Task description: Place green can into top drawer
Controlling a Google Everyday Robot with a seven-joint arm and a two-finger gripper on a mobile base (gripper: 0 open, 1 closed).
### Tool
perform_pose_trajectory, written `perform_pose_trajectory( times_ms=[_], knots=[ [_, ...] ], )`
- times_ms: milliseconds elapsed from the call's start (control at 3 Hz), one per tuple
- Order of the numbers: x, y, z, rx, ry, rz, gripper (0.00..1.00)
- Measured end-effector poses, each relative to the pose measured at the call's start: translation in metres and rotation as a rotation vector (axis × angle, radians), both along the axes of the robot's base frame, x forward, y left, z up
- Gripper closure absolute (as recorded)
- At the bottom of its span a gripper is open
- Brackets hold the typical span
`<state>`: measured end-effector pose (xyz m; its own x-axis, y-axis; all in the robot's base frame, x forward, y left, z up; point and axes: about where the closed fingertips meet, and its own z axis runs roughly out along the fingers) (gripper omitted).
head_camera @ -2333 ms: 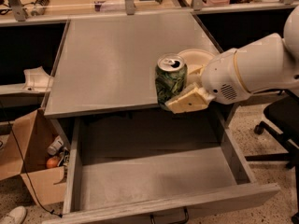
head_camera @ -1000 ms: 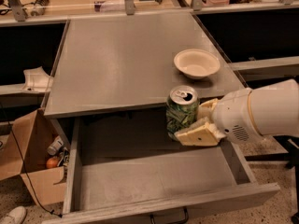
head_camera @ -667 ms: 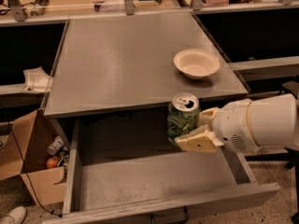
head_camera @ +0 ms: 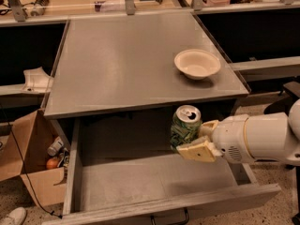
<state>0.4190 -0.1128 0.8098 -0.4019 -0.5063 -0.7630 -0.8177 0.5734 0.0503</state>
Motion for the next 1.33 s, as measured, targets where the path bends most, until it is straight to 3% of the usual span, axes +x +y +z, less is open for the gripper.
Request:
perform_pose_trajectory(
  times_ms=[333, 1000, 1333],
  knots=[
    [-0.003, 0.003, -0.01, 0.003, 0.02, -0.01, 1.0],
    [0.007, 0.025, -0.048, 0.063, 0.053, -0.092, 1.0],
    [0.007, 0.025, -0.048, 0.064, 0.053, -0.092, 1.0]
  ],
)
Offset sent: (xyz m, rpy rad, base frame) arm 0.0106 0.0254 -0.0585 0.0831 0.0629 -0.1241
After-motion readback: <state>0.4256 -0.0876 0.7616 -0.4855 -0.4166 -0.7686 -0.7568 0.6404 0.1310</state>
